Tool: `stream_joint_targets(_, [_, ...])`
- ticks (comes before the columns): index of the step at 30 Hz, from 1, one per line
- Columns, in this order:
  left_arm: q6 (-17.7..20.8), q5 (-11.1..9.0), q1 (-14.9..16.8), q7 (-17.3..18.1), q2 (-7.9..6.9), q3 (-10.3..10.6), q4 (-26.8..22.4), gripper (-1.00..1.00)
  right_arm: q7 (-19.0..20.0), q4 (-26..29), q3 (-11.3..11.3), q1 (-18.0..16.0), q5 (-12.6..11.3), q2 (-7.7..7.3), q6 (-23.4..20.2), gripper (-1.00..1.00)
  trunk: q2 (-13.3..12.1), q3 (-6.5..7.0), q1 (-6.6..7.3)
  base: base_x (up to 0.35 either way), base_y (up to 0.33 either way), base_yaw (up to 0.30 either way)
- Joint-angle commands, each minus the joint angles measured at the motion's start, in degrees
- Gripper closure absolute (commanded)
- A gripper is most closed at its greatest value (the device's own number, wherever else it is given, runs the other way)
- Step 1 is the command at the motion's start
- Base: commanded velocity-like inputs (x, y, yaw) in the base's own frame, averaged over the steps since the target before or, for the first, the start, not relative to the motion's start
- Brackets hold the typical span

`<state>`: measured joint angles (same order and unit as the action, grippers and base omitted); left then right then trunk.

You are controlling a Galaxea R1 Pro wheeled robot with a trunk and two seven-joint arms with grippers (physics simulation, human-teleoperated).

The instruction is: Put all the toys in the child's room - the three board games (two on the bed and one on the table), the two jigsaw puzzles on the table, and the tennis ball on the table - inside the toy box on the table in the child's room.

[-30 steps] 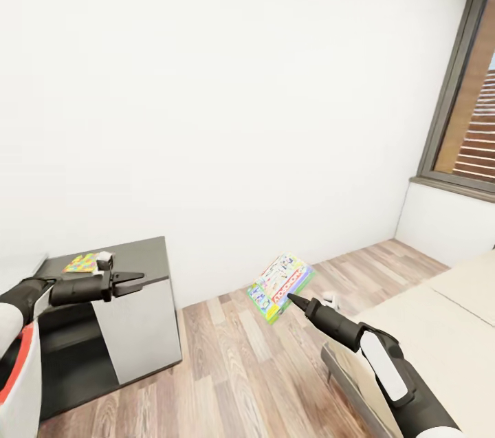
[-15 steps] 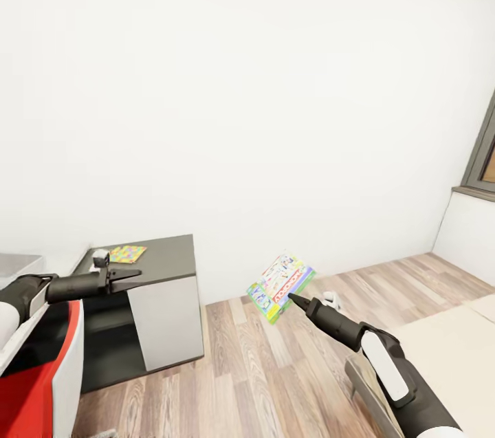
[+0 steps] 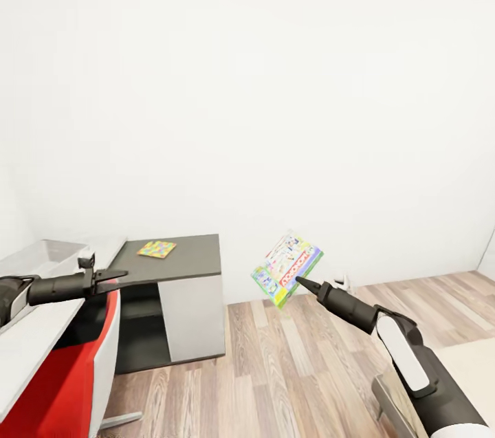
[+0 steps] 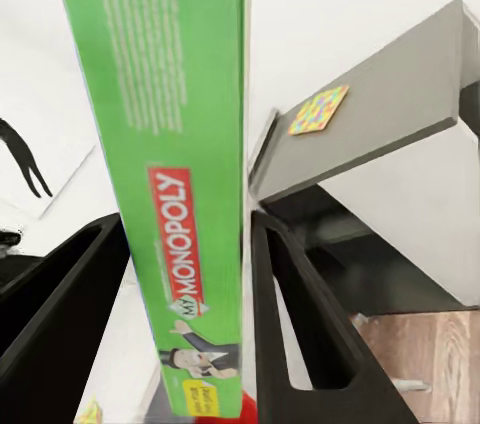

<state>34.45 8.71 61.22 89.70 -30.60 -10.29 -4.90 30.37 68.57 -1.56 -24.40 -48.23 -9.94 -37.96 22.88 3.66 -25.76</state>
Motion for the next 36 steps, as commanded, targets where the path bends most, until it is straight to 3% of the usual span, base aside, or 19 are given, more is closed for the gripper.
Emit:
stream_joint_targets(1, [0.61, 0.61, 0.0, 0.3, -0.06, -0.39, -0.02, -1.0, -0.02, 0.24, -0.01, -0.02, -0.15, -0.07, -0.47, 1.0, 0.04, 0.01, -0.03, 0.0, 0.0, 0.269])
stream_joint_targets(9, [0.72, 0.45, 0.04, 0.3, -0.85, -0.42, 0.06, -1.0, -0.02, 0.57, 0.14, -0.03, -0.08, -0.16, -1.36, 1.0, 0.04, 0.26, -0.03, 0.0, 0.0, 0.214])
stream_joint_targets(23, [0.79, 0.43, -0.04, 0.3, -1.03, -0.6, 0.32, -1.0, -0.44, 0.6, -0.01, -0.03, -0.06, 0.0, -1.31, 1.0, 0.04, 0.29, -0.03, 0.082, -0.066, 0.016])
stream_joint_targets(29, [0.79, 0.43, -0.01, 0.3, -1.04, -0.61, 0.36, -1.0, -0.53, 0.97, -0.19, -0.03, -0.03, 0.31, -1.25, 1.0, 0.04, 0.29, -0.03, 0.051, -0.23, 0.01])
stream_joint_targets(36, [0.79, 0.43, -0.03, 0.3, -1.04, -0.61, 0.39, -1.0, -0.57, 1.13, -0.28, -0.05, -0.02, 0.57, -1.24, 1.0, 0.04, 0.29, -0.03, 0.149, -0.235, 0.222])
